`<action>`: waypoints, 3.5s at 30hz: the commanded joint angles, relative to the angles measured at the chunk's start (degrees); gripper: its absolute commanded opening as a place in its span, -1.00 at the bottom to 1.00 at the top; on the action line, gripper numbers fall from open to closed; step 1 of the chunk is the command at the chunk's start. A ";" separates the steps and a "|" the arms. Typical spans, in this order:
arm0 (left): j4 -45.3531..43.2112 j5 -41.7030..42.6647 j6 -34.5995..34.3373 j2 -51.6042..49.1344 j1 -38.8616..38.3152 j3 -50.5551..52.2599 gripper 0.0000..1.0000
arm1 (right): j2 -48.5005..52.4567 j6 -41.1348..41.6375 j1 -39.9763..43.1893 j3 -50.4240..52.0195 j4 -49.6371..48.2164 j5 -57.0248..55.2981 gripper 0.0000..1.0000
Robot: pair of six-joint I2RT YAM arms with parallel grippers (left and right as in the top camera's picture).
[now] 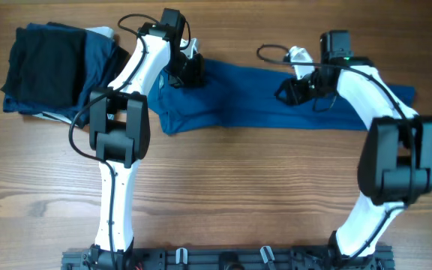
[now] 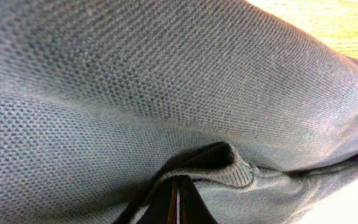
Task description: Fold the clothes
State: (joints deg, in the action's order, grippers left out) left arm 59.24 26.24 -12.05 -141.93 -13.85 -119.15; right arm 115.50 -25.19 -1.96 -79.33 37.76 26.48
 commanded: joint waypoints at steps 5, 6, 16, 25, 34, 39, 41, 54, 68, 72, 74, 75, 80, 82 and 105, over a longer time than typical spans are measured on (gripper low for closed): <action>0.57 -3.80 1.16 -1.33 0.94 0.13 -0.92 | 6.69 -11.26 -0.04 -0.72 -0.04 6.32 -0.04; 0.63 -3.80 1.16 -1.33 0.94 0.13 -0.92 | 6.49 -12.63 0.20 -0.72 2.60 5.92 -0.09; 0.76 -3.82 1.18 -1.33 0.96 0.13 -0.92 | 5.18 -1.16 1.66 -1.20 15.93 -14.80 -0.08; 0.76 -3.85 1.18 -1.33 0.96 0.13 -0.92 | 4.81 11.91 3.17 -1.99 19.98 -25.09 0.01; 0.72 -5.99 1.16 -1.33 1.01 0.13 -0.92 | 4.66 27.30 5.49 -4.26 22.60 -26.67 0.21; 1.14 -5.95 1.16 -1.33 1.01 0.11 -0.92 | 2.12 27.26 8.35 -15.82 28.79 -26.51 0.60; 1.16 -5.95 1.16 -1.03 1.01 -0.28 -0.92 | 2.16 27.10 11.19 -15.96 27.98 -26.47 0.58; 0.90 -9.88 -1.88 4.98 -4.15 -4.33 -0.89 | 4.35 21.84 28.89 -15.80 13.90 -19.91 0.26; -0.33 -15.45 -1.88 -3.39 -6.29 -3.78 -0.91 | 11.39 21.09 29.16 -17.51 -0.63 -18.80 0.49; -0.11 -15.43 -1.88 -3.39 -6.25 -3.78 -0.92 | 4.59 20.74 30.77 -17.97 8.94 -26.27 0.49; -0.11 -15.43 -1.88 -3.39 -6.25 -3.78 -0.92 | 4.39 20.65 32.09 -17.92 12.24 -26.47 0.46; -0.11 -15.43 -1.88 -3.39 -6.25 -3.78 -0.92 | 4.39 20.65 32.39 -17.73 12.46 -26.32 0.45; 0.09 -15.43 -1.88 -3.39 -6.25 -3.78 -0.90 | 5.05 20.63 33.33 -17.64 10.47 -26.27 0.30; 0.11 -15.43 -1.88 -3.39 -6.23 -3.78 -0.90 | 5.90 20.68 33.33 -17.29 10.03 -26.25 0.23; 0.55 -15.45 -1.86 -3.39 -5.95 -3.78 -0.89 | 3.50 23.93 33.53 -13.27 17.84 -27.02 -0.92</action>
State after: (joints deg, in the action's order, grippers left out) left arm 59.00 13.32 -13.28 -143.04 -20.16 -123.11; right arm 122.04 -2.61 31.24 -91.42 51.83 0.75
